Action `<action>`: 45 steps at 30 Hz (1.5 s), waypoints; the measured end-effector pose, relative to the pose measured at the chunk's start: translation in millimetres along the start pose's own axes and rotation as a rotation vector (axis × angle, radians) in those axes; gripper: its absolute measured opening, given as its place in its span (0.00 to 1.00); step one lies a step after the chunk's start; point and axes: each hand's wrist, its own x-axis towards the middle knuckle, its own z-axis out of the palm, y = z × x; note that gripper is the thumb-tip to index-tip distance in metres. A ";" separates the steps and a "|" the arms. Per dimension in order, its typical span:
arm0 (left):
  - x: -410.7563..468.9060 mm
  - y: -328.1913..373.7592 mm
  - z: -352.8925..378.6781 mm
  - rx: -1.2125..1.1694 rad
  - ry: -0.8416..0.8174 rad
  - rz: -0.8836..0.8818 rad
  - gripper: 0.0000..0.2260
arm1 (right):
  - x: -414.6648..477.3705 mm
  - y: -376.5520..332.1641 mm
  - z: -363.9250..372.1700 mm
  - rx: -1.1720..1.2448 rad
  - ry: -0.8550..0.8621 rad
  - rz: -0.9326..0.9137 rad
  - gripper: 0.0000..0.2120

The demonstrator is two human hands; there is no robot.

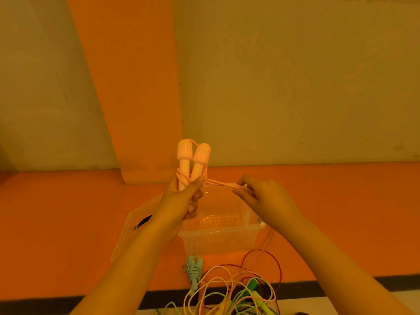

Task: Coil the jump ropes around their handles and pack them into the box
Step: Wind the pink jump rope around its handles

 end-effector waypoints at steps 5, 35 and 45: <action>-1.5 -4.6 -5.9 0.432 0.033 0.053 0.12 | 0.0 1.0 -5.1 0.032 -0.056 -0.107 0.09; -22.1 -29.8 4.9 1.244 -0.263 0.108 0.08 | -1.9 -15.0 -1.6 0.182 -0.232 -0.232 0.15; -21.5 -13.7 -3.0 1.250 -0.610 -0.003 0.03 | -1.7 -1.9 -23.8 0.007 -0.300 -0.064 0.18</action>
